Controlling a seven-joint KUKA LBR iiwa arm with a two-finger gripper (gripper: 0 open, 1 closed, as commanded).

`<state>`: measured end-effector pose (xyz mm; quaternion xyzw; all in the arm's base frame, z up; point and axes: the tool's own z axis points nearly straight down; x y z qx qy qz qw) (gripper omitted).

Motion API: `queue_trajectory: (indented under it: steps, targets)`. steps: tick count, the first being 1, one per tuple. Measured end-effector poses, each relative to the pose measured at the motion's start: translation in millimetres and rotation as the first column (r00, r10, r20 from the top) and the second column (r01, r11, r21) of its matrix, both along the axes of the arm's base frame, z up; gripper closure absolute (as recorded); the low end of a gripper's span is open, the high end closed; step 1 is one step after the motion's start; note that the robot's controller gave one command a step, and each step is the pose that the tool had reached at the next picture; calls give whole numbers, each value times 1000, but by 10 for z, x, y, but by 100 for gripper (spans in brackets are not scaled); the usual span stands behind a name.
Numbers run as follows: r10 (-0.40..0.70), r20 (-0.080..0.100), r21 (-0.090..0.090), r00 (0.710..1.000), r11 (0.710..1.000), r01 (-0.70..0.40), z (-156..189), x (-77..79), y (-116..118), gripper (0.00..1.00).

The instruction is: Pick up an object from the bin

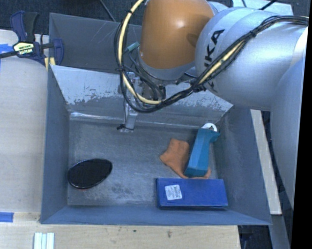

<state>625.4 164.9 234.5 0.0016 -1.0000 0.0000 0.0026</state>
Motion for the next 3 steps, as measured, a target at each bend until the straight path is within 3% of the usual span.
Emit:
queue_trajectory:
  steps: [1,2,3]
  targets:
    - [-3,9,1,1000,1000,3,57,14,-11,0]
    - [153,10,1,988,988,-153,-498,-224,196,0]
    - [218,7,1,976,976,-218,-722,-837,552,0]
